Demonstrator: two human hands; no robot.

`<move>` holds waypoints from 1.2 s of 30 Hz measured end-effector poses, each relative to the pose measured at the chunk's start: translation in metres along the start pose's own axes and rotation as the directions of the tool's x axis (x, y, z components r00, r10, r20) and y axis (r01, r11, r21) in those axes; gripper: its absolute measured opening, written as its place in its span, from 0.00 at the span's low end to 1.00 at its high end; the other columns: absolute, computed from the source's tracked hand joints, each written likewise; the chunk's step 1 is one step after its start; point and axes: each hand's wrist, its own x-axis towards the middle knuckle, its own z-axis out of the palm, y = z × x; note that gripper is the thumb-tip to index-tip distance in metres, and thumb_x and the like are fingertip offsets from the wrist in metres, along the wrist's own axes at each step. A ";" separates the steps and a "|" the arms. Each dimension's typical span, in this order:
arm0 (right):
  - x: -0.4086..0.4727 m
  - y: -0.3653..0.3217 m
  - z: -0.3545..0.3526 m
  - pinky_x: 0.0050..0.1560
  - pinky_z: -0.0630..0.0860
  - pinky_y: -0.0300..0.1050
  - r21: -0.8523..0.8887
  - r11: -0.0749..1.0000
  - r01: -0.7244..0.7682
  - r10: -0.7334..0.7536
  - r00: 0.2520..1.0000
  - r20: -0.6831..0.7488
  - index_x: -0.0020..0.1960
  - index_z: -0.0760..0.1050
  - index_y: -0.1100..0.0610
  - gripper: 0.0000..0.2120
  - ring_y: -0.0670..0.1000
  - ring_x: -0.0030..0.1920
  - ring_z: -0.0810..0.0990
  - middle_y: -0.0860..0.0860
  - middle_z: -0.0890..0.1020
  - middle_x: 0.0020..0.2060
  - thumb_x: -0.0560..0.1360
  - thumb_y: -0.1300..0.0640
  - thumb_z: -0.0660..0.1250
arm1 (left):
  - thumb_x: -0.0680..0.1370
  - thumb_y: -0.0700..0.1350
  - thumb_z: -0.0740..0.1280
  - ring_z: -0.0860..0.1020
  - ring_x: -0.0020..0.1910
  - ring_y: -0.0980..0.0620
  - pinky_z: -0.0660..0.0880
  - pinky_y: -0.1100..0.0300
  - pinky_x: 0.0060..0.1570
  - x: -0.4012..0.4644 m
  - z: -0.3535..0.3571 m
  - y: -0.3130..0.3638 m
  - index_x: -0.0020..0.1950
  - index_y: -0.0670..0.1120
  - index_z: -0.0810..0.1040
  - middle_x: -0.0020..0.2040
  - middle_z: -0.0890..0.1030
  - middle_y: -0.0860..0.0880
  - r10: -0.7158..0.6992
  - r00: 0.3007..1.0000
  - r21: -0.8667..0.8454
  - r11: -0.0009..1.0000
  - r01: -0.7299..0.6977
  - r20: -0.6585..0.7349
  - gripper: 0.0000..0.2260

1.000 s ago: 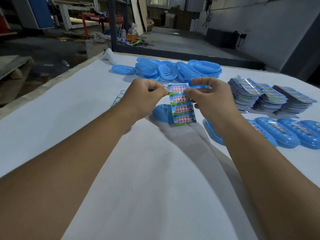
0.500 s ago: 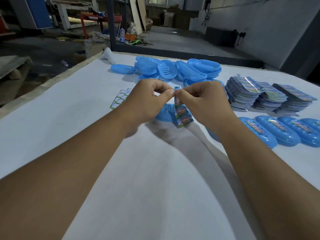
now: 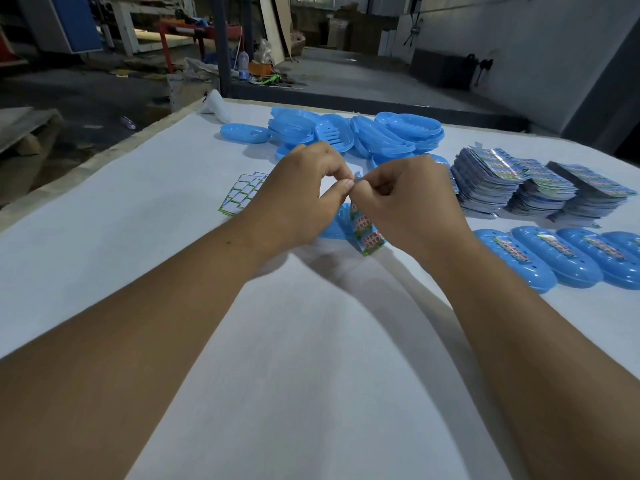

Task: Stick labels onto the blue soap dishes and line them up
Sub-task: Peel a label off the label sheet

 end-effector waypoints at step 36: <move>-0.001 0.000 0.002 0.31 0.70 0.44 0.120 0.986 -0.116 0.110 0.992 0.053 0.35 0.83 0.60 0.12 0.49 0.27 0.67 0.58 0.80 0.27 0.70 0.52 0.69 | 0.79 0.41 0.67 0.74 0.54 0.51 0.68 0.63 0.50 0.001 0.003 -0.001 0.48 0.47 0.81 0.52 0.80 0.51 -0.015 1.000 0.015 1.000 0.015 0.006 0.04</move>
